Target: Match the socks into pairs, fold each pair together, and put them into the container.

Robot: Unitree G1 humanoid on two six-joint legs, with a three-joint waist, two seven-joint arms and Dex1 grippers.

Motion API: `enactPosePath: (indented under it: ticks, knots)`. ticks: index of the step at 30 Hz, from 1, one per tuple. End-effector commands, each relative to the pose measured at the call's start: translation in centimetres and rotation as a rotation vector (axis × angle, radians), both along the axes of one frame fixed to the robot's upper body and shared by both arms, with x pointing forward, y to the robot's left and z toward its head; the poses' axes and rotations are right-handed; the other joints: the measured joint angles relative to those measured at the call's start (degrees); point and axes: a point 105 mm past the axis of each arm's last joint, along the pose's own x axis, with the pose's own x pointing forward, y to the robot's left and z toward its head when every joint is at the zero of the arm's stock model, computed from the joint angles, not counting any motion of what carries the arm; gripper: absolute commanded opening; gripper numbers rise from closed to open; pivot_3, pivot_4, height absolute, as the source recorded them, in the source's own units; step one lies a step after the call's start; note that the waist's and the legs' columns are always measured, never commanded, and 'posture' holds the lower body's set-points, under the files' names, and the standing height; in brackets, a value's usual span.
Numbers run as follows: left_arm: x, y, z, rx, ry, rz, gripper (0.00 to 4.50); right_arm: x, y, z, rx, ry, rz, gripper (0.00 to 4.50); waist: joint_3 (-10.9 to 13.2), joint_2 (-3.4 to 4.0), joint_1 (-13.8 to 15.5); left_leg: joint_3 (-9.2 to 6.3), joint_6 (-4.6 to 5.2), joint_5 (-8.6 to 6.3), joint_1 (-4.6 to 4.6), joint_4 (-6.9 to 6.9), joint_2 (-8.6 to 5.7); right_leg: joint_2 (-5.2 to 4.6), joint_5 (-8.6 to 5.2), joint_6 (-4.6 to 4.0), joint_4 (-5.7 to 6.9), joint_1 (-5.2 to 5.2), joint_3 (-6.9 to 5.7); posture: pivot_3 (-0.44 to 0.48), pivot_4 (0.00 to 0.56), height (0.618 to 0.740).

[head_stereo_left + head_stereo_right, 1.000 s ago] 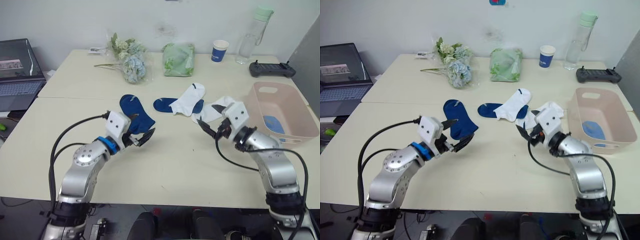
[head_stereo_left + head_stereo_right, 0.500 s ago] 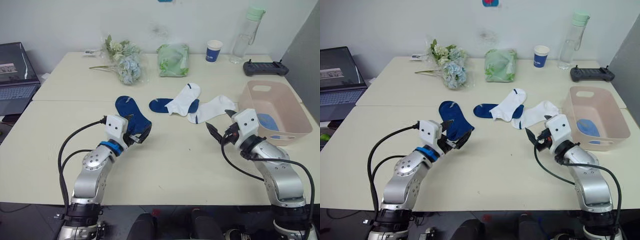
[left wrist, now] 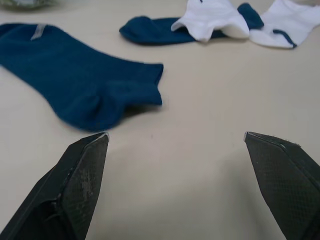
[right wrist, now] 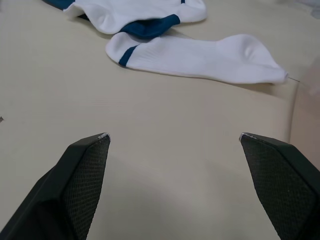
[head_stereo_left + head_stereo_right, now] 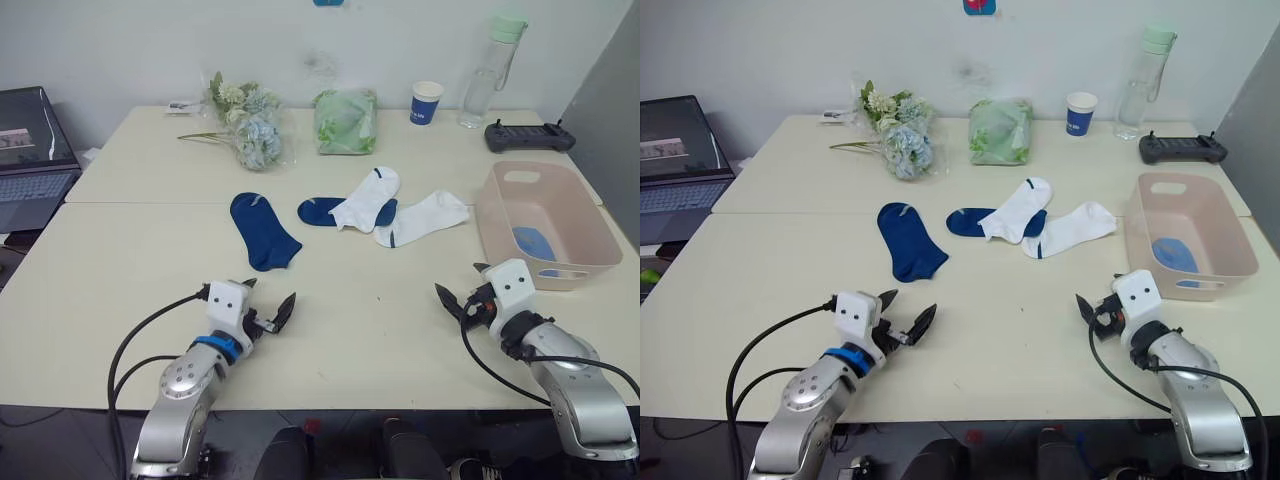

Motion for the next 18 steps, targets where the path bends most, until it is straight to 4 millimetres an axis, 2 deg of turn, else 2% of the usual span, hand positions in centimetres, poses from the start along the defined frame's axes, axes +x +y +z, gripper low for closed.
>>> enactPosePath:
  ticks: [1,4,6,15,18]
  knots:
    - [-0.7,1.7,1.6,0.017,-0.075,0.037,4.5,-0.1,1.3,0.7,0.005,-0.063,0.014,4.46,-0.02,-0.03,-0.03,0.03,0.0,0.0,0.08,-0.03,0.01,0.02,0.0,0.0,0.0,0.04,0.03,0.0,0.15,0.74]
    - [-0.8,2.6,1.3,0.009,-0.075,0.057,4.5,0.0,1.9,0.3,0.02,-0.06,0.024,4.46,-0.02,-0.03,-0.01,0.04,0.01,-0.01,0.3,-0.08,0.03,0.04,-0.01,0.0,-0.03,0.26,0.05,0.0,0.15,0.74]
    - [-0.5,2.6,1.4,0.01,-0.082,0.048,4.5,0.1,2.0,0.2,0.019,-0.061,0.034,4.46,-0.03,-0.03,0.01,0.03,0.01,-0.01,0.48,-0.08,0.02,0.04,-0.01,0.0,-0.12,0.5,0.02,0.0,0.15,0.74]
    - [1.9,5.2,3.9,0.03,-0.142,0.056,4.5,1.1,5.2,1.4,0.036,-0.101,0.127,4.46,-0.1,-0.11,-0.36,-0.16,0.03,-0.02,0.65,-0.13,0.12,0.18,-0.03,-0.03,-0.08,0.65,-0.15,0.0,0.15,0.74]
    - [2.3,3.9,5.0,0.022,-0.163,-0.008,4.5,1.8,4.4,1.4,0.019,-0.095,0.12,4.46,-0.14,-0.17,-0.46,-0.15,0.02,-0.02,0.62,-0.13,0.08,0.16,-0.05,-0.04,-0.14,0.68,-0.13,0.0,0.15,0.74]
